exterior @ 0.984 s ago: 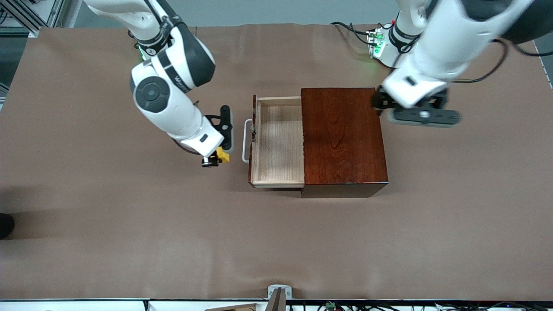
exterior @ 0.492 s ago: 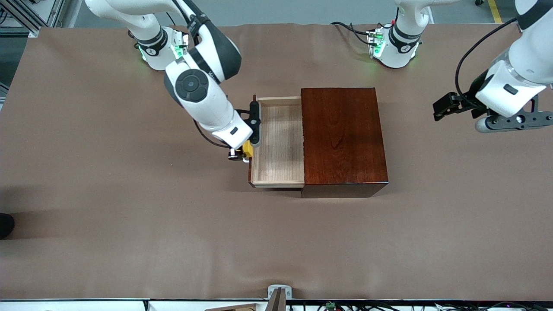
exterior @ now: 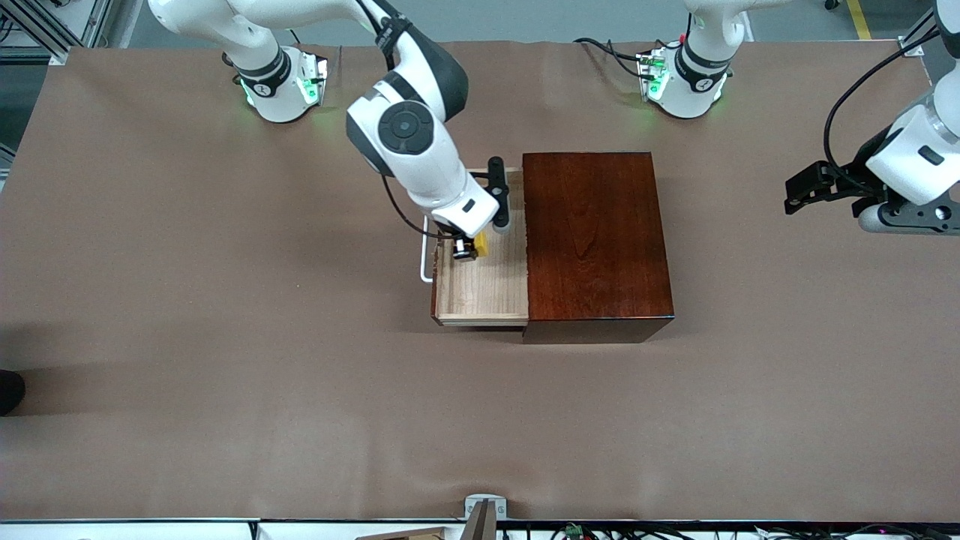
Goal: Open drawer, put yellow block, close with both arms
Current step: 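Lower the yellow cube into the open drawer and open the right gripper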
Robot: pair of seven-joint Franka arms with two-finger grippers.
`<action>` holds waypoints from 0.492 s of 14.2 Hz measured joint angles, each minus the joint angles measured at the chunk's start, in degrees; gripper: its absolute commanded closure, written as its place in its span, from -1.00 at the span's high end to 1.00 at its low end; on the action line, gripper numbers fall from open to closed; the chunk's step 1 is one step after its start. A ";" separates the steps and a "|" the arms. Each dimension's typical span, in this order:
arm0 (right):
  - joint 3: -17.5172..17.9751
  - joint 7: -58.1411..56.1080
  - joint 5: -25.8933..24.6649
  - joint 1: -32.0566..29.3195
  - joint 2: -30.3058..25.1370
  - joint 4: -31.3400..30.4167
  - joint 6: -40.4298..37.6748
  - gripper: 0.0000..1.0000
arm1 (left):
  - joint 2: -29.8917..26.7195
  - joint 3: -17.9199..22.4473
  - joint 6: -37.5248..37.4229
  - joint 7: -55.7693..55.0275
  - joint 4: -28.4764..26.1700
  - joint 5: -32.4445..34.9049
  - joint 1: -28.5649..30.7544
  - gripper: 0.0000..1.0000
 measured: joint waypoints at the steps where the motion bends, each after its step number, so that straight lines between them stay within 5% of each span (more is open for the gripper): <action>1: -0.01 0.04 -0.04 0.57 0.63 0.09 0.01 -1.00 | 0.00 0.00 0.06 0.06 -0.03 0.00 0.12 1.00; 7: -0.15 1.57 -1.80 2.30 4.01 0.38 0.42 -1.00 | 0.23 -0.07 0.33 0.06 -0.35 0.00 0.13 1.00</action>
